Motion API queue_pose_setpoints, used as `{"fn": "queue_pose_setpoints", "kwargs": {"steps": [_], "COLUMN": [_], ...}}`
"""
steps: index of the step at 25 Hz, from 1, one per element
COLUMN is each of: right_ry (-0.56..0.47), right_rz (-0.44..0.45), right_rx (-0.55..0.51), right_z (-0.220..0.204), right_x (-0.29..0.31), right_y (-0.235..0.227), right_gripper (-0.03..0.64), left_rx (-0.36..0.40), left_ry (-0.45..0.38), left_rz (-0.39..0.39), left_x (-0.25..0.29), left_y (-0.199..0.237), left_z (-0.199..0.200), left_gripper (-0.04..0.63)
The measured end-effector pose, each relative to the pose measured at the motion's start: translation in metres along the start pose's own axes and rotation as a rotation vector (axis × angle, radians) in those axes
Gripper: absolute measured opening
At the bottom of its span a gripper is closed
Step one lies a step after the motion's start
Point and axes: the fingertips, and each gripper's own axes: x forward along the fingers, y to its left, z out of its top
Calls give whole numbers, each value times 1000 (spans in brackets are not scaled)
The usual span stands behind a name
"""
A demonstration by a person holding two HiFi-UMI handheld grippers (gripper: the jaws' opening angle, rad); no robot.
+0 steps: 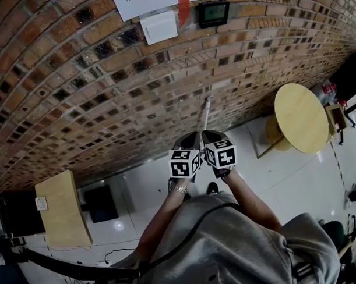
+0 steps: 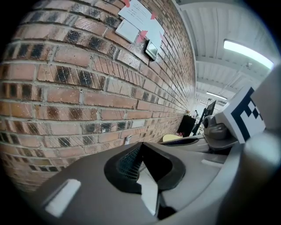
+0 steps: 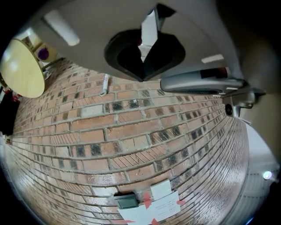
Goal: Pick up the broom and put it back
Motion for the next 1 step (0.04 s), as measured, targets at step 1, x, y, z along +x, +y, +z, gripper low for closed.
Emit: {"fn": "queue_pose_setpoints", "kwargs": {"steps": [1], "right_ry": [-3], "right_rz": [3], "right_rx": [0], "right_z": [0], "right_x": [-1], "right_y": [1], "right_gripper": [0], "left_rx": [-1], "left_ry": [-1], "left_rz": [0], "left_x": [-1], "left_y": [0], "left_z": [0], "left_gripper": [5]}}
